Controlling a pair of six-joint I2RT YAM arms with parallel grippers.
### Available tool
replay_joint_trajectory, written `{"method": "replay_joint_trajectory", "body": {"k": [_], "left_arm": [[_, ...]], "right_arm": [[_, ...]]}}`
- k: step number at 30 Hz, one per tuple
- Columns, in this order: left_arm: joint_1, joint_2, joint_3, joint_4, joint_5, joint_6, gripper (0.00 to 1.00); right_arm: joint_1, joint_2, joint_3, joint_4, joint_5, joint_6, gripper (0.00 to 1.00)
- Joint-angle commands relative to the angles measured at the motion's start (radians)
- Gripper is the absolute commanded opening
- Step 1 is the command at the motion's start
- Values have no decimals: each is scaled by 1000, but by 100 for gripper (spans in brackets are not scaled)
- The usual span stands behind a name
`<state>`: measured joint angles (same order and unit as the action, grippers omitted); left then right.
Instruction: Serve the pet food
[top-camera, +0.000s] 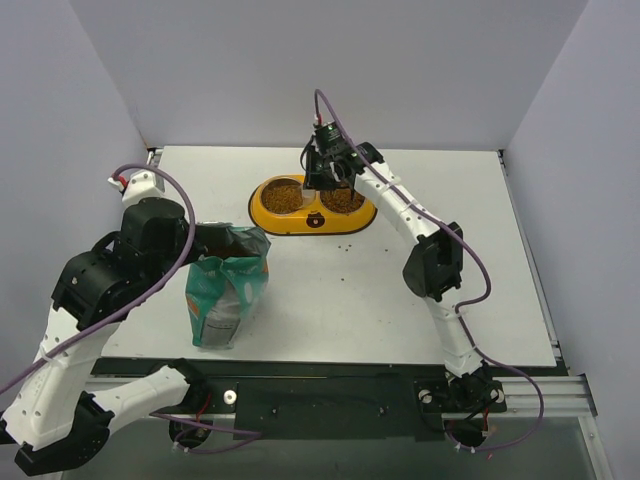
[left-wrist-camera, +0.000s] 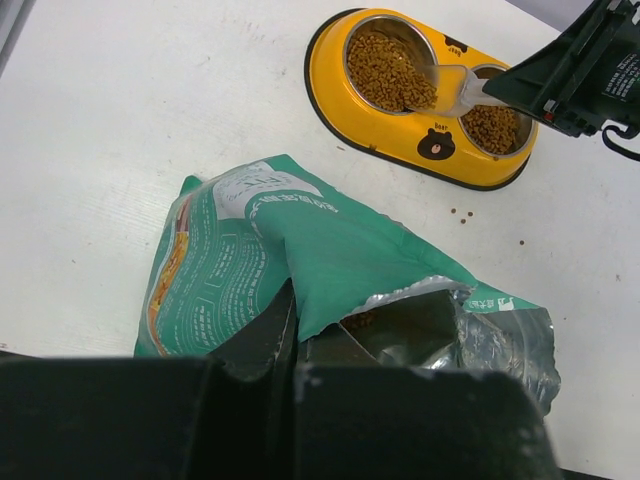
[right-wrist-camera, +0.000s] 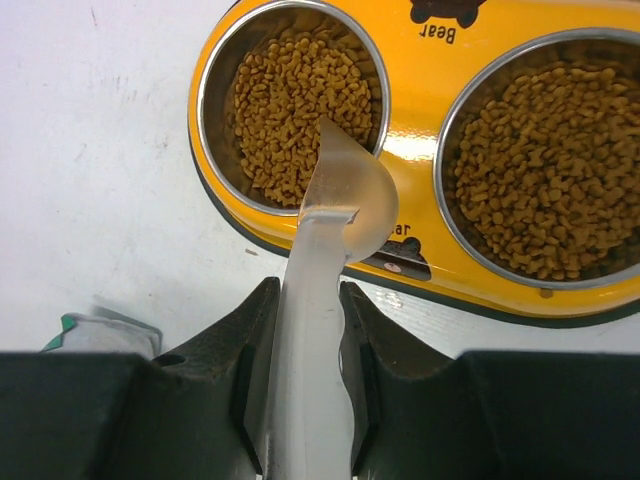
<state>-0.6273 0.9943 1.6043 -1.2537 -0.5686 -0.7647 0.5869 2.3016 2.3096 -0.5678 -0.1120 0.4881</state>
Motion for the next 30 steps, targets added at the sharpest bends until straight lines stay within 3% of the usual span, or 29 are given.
{"method": "replay_joint_trajectory", "body": {"k": [1, 10, 17, 20, 25, 30], "left_arm": [[0, -59, 32, 195, -30, -30, 0], [0, -69, 23, 188, -2, -45, 0], [0, -86, 22, 192, 24, -56, 0], [0, -94, 19, 189, 44, -56, 0], [0, -106, 6, 212, 102, -32, 0], [0, -103, -4, 234, 153, -21, 0]], "right_arm": [[2, 1, 94, -84, 146, -59, 0], [50, -65, 151, -52, 222, -183, 0], [47, -206, 96, -47, 222, -125, 0], [-1, -358, -157, 35, 122, 4, 0], [-117, -745, -705, 190, -61, 138, 0], [-297, -1109, -1102, 190, -110, 233, 0]]}}
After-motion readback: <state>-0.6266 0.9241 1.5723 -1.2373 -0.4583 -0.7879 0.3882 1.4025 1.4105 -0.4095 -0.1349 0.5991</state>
